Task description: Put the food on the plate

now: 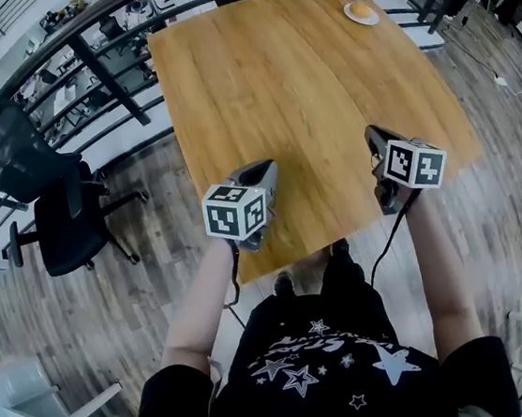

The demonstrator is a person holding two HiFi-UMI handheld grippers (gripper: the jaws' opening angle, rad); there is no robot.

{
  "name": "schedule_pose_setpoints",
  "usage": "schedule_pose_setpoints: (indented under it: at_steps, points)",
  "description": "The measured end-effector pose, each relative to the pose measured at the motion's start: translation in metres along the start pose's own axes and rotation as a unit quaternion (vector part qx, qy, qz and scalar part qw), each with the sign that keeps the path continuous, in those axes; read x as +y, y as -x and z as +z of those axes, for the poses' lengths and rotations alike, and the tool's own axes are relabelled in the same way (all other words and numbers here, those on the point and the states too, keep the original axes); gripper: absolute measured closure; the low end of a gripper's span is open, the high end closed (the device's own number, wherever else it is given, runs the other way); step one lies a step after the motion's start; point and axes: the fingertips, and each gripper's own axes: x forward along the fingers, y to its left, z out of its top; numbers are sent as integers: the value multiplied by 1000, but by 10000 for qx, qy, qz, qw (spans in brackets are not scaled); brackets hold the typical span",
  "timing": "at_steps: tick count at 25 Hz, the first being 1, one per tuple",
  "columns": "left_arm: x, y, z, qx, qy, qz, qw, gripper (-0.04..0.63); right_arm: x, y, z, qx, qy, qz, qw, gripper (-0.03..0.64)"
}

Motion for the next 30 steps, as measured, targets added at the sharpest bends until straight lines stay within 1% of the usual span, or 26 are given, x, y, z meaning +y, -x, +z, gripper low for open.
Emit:
schedule_pose_setpoints:
  at_steps: [2, 8, 13, 16, 21, 23, 30]
  points:
    - [0, 5, -5, -1, 30, -35, 10000, 594, 9, 5, -6, 7, -10, 34, 10000, 615]
    - [-2, 16, -10, -72, 130, -30, 9999, 594, 34, 6, -26, 160, 281, 249, 9992, 615]
    - [-13, 13, -6, -22, 75, 17, 10000, 594, 39, 0, -36, 326, 279, 432, 9981, 615]
    - [-22, 14, -2, -81, 115, 57, 9999, 594, 39, 6, -42, 424, 332, 439, 9976, 615]
    - [-32, 20, 4, -214, 91, 206, 9995, 594, 42, 18, -42, 390, 426, 555, 9968, 615]
    - [-39, 22, 3, -220, 159, 213, 9994, 594, 40, 27, -44, 398, 391, 575, 9968, 615]
    - [-66, 38, -30, -86, 144, 248, 9996, 594, 43, 66, -75, 371, 373, 651, 9965, 615]
